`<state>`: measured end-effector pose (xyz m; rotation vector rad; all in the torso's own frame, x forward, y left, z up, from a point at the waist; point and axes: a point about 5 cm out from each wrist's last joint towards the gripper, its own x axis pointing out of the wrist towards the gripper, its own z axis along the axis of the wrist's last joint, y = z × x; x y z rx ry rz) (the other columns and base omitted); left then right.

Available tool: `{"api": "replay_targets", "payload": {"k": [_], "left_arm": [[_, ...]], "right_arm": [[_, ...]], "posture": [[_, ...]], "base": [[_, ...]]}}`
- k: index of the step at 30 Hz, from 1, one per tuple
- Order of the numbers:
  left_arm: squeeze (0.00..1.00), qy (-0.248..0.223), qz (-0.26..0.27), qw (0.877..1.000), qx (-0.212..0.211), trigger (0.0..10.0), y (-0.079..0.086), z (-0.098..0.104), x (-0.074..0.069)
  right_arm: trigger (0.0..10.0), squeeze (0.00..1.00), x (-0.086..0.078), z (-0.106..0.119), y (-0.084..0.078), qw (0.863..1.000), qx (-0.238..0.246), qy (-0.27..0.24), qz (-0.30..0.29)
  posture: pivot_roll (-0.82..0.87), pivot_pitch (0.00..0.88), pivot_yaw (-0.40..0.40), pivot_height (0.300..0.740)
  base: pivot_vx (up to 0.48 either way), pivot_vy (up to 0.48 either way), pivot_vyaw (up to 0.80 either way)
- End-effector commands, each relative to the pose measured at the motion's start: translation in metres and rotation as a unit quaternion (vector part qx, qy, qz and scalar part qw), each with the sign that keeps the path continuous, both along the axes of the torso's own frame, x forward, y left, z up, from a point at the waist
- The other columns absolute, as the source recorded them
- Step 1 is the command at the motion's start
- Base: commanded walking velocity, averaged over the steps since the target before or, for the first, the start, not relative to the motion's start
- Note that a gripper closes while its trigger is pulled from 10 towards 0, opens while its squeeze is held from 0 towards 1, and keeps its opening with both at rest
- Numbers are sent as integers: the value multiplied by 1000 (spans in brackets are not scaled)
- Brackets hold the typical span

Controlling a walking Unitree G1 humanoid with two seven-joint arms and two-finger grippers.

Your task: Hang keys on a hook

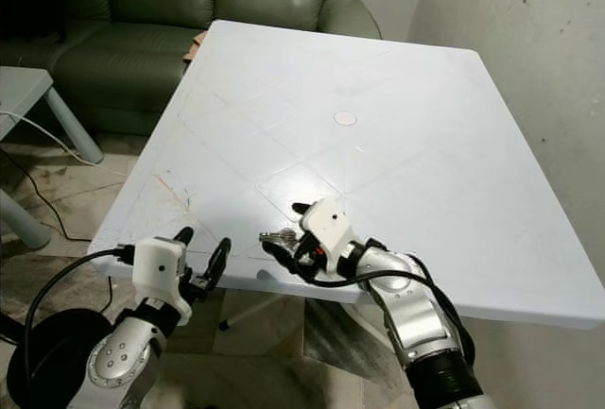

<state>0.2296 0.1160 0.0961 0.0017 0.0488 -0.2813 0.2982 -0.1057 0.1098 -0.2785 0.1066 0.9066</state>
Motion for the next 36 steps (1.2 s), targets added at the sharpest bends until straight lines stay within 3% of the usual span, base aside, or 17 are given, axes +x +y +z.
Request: {"api": "replay_targets", "payload": {"k": [1, 4, 7, 9, 10, 12, 13, 15, 16, 36], "left_arm": [[0, -5, 3, 1000, 1, 10000, 1, 4, 0], [0, -4, 4, 1000, 2, 10000, 0, 4, -1], [0, -4, 3, 1000, 1, 10000, 0, 4, -1], [0, -4, 4, 1000, 1, 10000, 0, 5, 0], [0, -5, 4, 1000, -1, 10000, 0, 5, 0], [0, -5, 4, 1000, 3, 10000, 0, 5, 0], [0, -5, 5, 1000, 3, 10000, 0, 5, 1], [0, -5, 5, 1000, 2, 10000, 0, 5, 1], [0, -5, 6, 1000, 2, 10000, 0, 5, 1], [0, -7, 12, 1000, 6, 10000, -1, 4, 0]], "right_arm": [[10000, 0, -1, 1, 4, 1000, -4, 9, 1], [10000, 0, 0, -3, 3, 1000, -12, 27, -8], [9294, 0, 0, -6, 1, 999, -23, 42, -13], [9569, 0, 1, -7, -1, 998, -39, 38, -21], [8039, 0, 2, -8, 0, 998, -39, 47, -23], [7725, 0, 2, -7, 0, 998, -36, 50, -22], [3843, 0, 2, -7, 0, 998, -36, 53, -23], [3843, 0, 2, -7, 0, 997, -37, 56, -25], [0, 0, 3, -6, 1, 997, -36, 55, -26], [0, 0, 6, 2, 5, 999, -18, 32, -40]], "posture": [[-55, 127, -46, 740], [-55, 125, -46, 740], [-54, 123, -49, 740], [-54, 123, -49, 740], [-54, 123, -49, 740], [-53, 122, -51, 740], [-53, 122, -51, 740], [-53, 122, -51, 740], [-50, 117, -55, 740], [-42, 107, -60, 740]], "base": [[0, 0, 0], [0, 0, 0], [0, 0, 0], [0, 0, 0], [0, 0, 0], [0, 0, 0], [0, 0, 0], [0, 0, 0], [0, 0, 0], [0, 0, 0]]}}
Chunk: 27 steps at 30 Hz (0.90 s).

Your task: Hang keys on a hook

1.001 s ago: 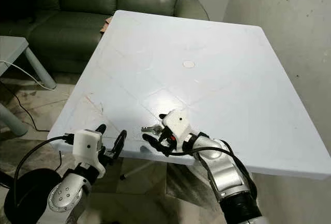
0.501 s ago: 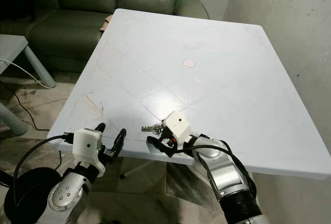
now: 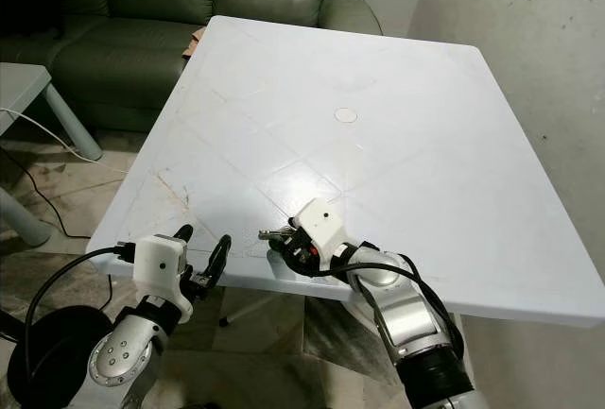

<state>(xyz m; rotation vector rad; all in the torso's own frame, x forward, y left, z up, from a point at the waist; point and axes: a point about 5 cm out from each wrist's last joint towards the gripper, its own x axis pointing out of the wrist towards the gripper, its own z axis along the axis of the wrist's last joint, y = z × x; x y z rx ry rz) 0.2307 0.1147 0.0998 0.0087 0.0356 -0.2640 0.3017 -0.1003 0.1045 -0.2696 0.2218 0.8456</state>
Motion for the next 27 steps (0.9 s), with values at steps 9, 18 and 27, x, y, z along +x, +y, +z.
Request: {"api": "replay_targets", "payload": {"k": [9, 18, 27], "left_arm": [[0, -1, 6, 1000, 5, 10000, 1, 1, -1], [0, -1, 9, 1000, 5, 10000, 1, 1, -1], [0, -2, 13, 1000, 6, 10000, 3, 2, 0]], "right_arm": [[196, 0, 4, 6, -1, 1000, -10, -28, -5], [0, 0, 6, 8, -3, 999, -16, -43, -16], [10000, 1000, 10, 11, -5, 999, 52, -8, -13]], "posture": [[-42, 109, -62, 740], [-38, 117, -62, 740], [-39, 119, -57, 740]], "base": [[0, 0, 0], [0, 0, 0], [0, 0, 0]]}}
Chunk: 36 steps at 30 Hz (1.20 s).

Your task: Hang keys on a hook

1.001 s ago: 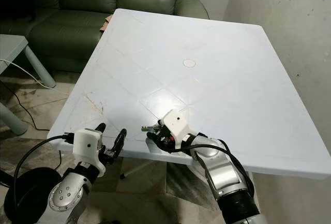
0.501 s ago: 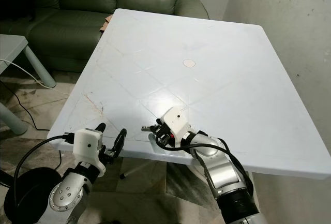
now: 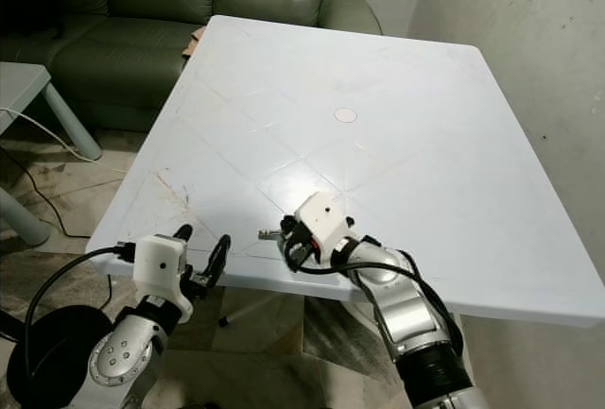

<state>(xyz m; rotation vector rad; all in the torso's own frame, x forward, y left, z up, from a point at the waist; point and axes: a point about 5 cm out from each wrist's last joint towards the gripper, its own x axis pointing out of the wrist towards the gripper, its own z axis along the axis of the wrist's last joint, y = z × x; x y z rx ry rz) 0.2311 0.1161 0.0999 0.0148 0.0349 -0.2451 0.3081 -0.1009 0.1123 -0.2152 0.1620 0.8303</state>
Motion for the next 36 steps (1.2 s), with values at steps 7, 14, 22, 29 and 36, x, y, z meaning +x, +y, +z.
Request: {"api": "replay_targets", "payload": {"k": [7, 14, 22, 29, 36], "left_arm": [[0, -2, 5, 1000, 3, 10000, 1, 2, 0], [0, -3, 6, 1000, 4, 10000, 1, 3, 1], [0, -3, 5, 1000, 3, 10000, 0, 3, 1], [0, -2, 5, 1000, 2, 10000, 0, 3, 1], [0, -1, 2, 1000, 1, 10000, -2, 2, 1]], "right_arm": [[10000, 1000, 2, 6, -5, 999, 29, 2, 16], [10000, 1000, 2, 5, -6, 999, 11, -5, 33], [10000, 1000, 0, 2, -5, 999, -9, -13, 48], [10000, 1000, -2, 0, -5, 998, -17, -16, 57], [10000, 0, -3, -6, -2, 998, -40, -4, 48]], "posture": [[-41, 122, -58, 740], [-42, 123, -60, 740], [-40, 124, -61, 740], [-40, 125, -59, 740], [-42, 123, -58, 740]], "base": [[0, 0, 0], [0, 0, 0], [0, 0, 0], [0, 0, 0], [0, 0, 0]]}}
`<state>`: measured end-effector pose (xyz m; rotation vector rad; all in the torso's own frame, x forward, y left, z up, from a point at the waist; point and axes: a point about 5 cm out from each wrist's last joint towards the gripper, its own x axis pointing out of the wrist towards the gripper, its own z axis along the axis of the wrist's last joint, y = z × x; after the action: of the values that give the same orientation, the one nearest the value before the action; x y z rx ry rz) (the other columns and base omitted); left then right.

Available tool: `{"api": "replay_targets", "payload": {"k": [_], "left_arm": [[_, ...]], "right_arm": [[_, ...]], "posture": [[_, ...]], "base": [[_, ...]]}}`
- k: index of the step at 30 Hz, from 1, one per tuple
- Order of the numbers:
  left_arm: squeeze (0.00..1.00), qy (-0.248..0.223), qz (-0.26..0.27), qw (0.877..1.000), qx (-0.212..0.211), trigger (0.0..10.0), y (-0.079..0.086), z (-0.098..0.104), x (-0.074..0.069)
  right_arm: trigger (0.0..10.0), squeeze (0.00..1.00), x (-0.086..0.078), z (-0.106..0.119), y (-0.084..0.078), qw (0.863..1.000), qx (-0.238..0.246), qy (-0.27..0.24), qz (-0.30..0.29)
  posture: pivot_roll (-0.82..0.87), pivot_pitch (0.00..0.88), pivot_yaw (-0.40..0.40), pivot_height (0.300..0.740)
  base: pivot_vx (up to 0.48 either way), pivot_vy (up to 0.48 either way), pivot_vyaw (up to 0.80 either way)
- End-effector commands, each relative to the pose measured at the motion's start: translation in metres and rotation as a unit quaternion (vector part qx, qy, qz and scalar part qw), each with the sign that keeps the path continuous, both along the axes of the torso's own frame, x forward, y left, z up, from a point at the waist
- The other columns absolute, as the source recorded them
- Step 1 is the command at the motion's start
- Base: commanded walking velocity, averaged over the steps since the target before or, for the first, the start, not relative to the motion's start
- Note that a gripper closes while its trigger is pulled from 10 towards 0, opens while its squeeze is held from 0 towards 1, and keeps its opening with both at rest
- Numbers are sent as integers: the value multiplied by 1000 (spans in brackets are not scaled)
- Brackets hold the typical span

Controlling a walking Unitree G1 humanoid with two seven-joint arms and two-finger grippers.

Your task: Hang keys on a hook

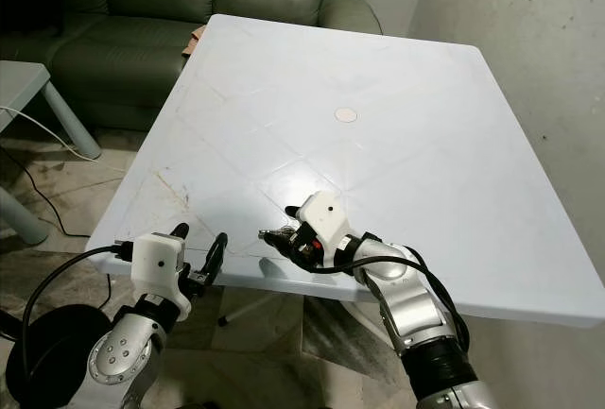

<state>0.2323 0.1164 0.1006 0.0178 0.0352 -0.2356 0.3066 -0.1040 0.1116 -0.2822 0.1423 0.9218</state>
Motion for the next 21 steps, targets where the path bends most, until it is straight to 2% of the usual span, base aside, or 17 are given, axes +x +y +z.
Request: {"api": "replay_targets", "payload": {"k": [1, 7, 20, 21], "left_arm": [[0, -1, -3, 1000, 0, 10000, -2, 2, -1], [0, 1, -15, 1000, -2, 10000, -8, 1, -3], [0, 0, -16, 1000, -1, 10000, -8, 2, -2], [0, 0, -16, 1000, 0, 10000, -8, 2, -1]], "right_arm": [[10000, 0, -1, -5, 1, 1000, -17, 11, -2], [10000, 0, 0, -7, 2, 999, -32, 0, -15], [10000, 0, 1, -13, 0, 998, -50, 14, -37], [8471, 0, 2, -13, -1, 997, -54, 12, -46]], "posture": [[-42, 123, -58, 740], [-43, 122, -55, 740], [-43, 121, -52, 740], [-44, 120, -52, 740]], "base": [[0, 0, 0], [0, 0, 0], [0, 0, 0], [0, 0, 0]]}}
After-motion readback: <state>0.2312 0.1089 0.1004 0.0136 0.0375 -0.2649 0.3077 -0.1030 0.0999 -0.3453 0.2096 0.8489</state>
